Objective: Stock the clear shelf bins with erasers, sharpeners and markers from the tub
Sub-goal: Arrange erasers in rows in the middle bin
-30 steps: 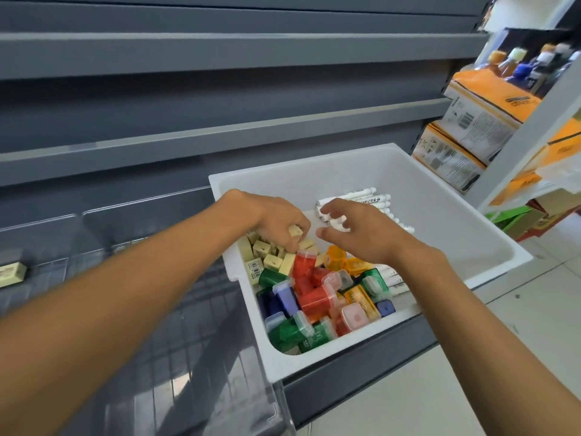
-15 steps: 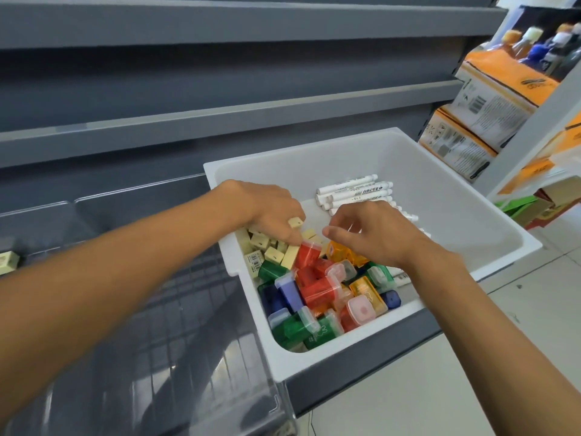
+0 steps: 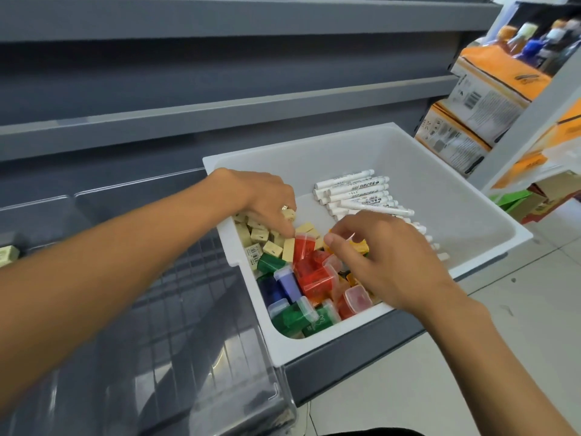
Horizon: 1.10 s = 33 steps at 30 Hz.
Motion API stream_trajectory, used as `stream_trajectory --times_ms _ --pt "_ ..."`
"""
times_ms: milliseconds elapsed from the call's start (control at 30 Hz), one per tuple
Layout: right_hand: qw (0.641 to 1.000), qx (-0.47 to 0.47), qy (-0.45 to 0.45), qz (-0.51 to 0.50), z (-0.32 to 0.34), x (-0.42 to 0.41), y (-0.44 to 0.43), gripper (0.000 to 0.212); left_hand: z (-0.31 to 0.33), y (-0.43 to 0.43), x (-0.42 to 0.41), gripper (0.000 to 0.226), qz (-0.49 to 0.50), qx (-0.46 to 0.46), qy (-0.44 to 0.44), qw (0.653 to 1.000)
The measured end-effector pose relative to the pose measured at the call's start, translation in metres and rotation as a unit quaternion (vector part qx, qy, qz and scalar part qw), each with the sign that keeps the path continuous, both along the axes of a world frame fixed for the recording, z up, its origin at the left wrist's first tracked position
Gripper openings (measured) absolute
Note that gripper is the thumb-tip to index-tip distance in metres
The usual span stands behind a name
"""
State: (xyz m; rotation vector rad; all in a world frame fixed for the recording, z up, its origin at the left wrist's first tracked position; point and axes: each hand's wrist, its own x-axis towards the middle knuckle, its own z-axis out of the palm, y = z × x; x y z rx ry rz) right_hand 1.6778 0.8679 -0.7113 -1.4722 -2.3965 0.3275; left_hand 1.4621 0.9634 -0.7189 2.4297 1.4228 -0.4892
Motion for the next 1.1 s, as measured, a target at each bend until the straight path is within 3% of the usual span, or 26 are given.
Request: stream_trajectory --times_ms 233,400,500,667,933,1100 --pt "1.000 0.025 0.013 -0.010 -0.004 0.000 0.001 0.032 0.004 -0.003 0.002 0.032 0.025 0.002 -0.011 1.000" --pt "0.999 0.029 0.003 -0.019 -0.005 -0.001 0.002 0.028 0.007 -0.010 0.010 0.033 -0.031 0.108 -0.020 0.993" --pt "0.999 0.028 0.001 -0.018 -0.005 -0.001 0.002 0.027 0.009 -0.015 0.007 0.032 -0.036 0.174 -0.076 0.981" --pt "1.000 0.015 -0.004 -0.021 -0.005 -0.001 0.004 0.027 0.016 -0.037 0.000 0.022 0.026 0.173 -0.207 0.963" --pt "0.999 0.014 0.000 -0.047 -0.001 -0.003 -0.002 0.019 0.025 -0.103 0.023 0.024 0.178 0.218 -0.441 0.852" --pt "0.995 0.054 0.010 -0.088 0.008 -0.005 -0.011 0.018 0.038 -0.127 0.027 0.038 0.290 0.208 -0.596 0.719"
